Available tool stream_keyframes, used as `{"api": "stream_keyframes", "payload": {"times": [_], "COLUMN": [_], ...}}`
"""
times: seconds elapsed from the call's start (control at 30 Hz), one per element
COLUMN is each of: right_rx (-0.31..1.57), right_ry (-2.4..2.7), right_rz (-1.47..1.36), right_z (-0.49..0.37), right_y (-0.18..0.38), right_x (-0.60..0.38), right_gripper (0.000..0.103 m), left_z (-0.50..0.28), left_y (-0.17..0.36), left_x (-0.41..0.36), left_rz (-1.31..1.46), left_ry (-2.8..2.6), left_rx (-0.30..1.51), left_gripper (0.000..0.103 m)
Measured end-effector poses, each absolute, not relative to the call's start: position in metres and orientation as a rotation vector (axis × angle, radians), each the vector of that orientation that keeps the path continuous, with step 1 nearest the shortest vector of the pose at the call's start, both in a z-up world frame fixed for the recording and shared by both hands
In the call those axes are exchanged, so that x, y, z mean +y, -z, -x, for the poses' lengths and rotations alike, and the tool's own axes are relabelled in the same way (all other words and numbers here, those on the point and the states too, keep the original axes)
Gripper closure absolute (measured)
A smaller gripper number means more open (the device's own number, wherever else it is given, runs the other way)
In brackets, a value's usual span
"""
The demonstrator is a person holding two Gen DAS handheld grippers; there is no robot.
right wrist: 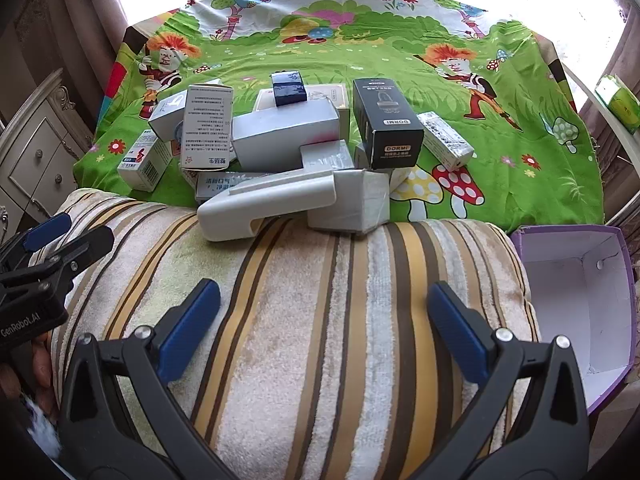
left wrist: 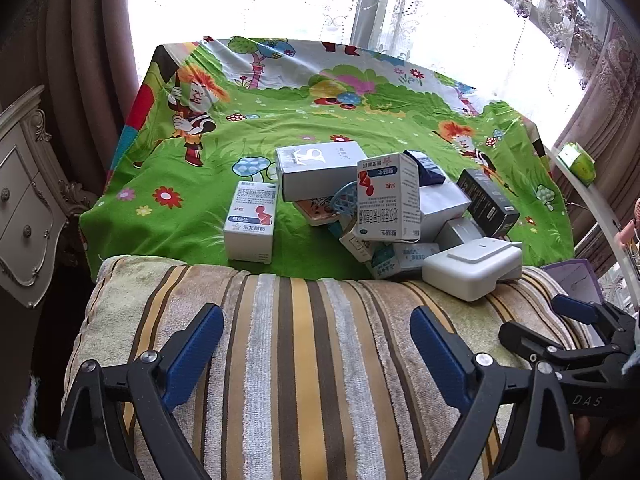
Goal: Organize rigid objects
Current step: 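Grasp the white medicine box with red figure with left tool while right tool grasps the white plastic holder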
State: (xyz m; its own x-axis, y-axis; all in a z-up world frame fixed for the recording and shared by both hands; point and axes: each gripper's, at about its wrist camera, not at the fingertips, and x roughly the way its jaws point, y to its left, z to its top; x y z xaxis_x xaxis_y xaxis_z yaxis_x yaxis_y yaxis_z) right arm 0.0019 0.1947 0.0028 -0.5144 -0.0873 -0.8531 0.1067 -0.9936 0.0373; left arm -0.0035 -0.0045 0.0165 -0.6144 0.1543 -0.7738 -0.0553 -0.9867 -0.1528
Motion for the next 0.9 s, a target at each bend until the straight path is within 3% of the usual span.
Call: {"api": "stream_keyframes", "payload": {"times": [0.33, 0.9], "right_rx": [-0.104, -0.015], "right_ry": [2.6, 2.539], "right_rz": [-1.409, -1.344], "right_z": [-0.002, 0.018], "right_y": [-0.011, -0.022], "right_x": [0.21, 0.198], "right_gripper": [0.0, 0.0], "left_z": [0.051, 0.11], "left_y": [-0.018, 0.012], "left_x": [0.007, 0.022], "left_rz": [1.282, 1.412], "left_ry": [-2.521, -2.299], "left_rx": [-0.336, -0.467], "left_gripper": [0.013, 0.026]}}
